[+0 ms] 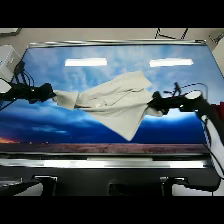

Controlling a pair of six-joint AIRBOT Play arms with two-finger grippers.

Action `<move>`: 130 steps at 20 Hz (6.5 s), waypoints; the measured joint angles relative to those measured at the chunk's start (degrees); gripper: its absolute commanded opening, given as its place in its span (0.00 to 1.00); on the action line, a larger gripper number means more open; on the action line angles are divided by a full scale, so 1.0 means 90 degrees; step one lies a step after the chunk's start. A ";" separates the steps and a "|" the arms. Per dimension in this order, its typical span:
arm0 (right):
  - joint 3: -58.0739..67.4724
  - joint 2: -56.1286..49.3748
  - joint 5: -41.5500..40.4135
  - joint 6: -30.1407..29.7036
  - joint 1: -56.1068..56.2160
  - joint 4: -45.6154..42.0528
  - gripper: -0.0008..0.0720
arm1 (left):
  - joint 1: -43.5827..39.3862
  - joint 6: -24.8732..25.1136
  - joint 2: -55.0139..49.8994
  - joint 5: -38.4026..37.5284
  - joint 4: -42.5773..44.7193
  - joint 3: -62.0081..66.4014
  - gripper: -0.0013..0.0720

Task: Fold the clothes and pants, and hang the long-sleeved shirts on hangers.

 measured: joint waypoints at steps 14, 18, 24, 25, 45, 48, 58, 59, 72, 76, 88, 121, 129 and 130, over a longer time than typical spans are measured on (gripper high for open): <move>-0.0933 -0.0245 0.2229 -0.0444 -0.0505 -0.1382 0.79 | -0.0476 0.0058 -0.0488 -0.0362 -0.0452 -0.1076 0.06; -0.1474 -0.0245 0.2072 -0.0772 0.0202 -0.0916 0.79 | -0.0478 0.0058 -0.0476 -0.0340 -0.0500 -0.1093 0.06; -0.1583 -0.0248 0.1190 -0.0539 0.1132 -0.0704 0.06 | -0.0478 0.0112 -0.0449 -0.0340 -0.0590 -0.1003 0.06; -0.1491 -0.0209 0.1105 -0.0529 0.1188 -0.0670 0.06 | -0.0481 0.0170 -0.0413 -0.0338 -0.0607 -0.0906 0.05; 0.5676 0.3844 -0.0454 -0.0544 -0.0573 -0.2072 0.07 | -0.0374 0.0794 0.2834 0.2455 -0.0542 0.5013 0.05; 0.5727 0.3672 -0.0282 -0.0517 -0.0583 -0.2084 0.07 | -0.0374 0.0797 0.2822 0.2331 -0.0194 0.4704 0.05; 0.4437 0.0024 0.1996 0.0100 -0.0583 -0.1870 0.07 | -0.0806 0.0794 0.0420 0.2290 0.0177 0.1634 0.06; 0.4325 -0.0381 0.2108 0.0262 -0.0585 -0.1766 0.07 | -0.0906 0.0794 0.0015 0.2297 0.0061 0.1506 0.06; 0.4126 -0.1768 0.3645 0.0605 -0.0850 -0.2016 0.90 | -0.0163 0.0408 -0.1598 -0.0852 -0.0418 0.1404 0.99; 0.2409 -0.0838 0.3883 0.0362 -0.1299 -0.2934 0.90 | 0.0265 0.0342 -0.1248 -0.1802 -0.0022 0.0359 0.98; -0.1316 0.0537 0.2931 -0.0306 -0.1462 -0.2467 0.90 | -0.1326 0.1234 -0.0979 -0.0347 -0.1948 -0.2676 0.73; 0.3854 0.2674 0.0551 -0.1387 -0.0408 -0.0906 0.07 | -0.1897 -0.0151 0.1275 -0.0801 0.2351 0.4500 0.06; 0.4935 0.4022 -0.0775 -0.0998 -0.0406 -0.1015 0.07 | -0.1880 -0.0274 0.2863 0.2540 0.1275 0.5049 0.05; 0.4957 0.4063 -0.0794 -0.0969 -0.0406 -0.1025 0.07 | -0.1880 -0.0257 0.2905 0.2691 0.1280 0.5034 0.05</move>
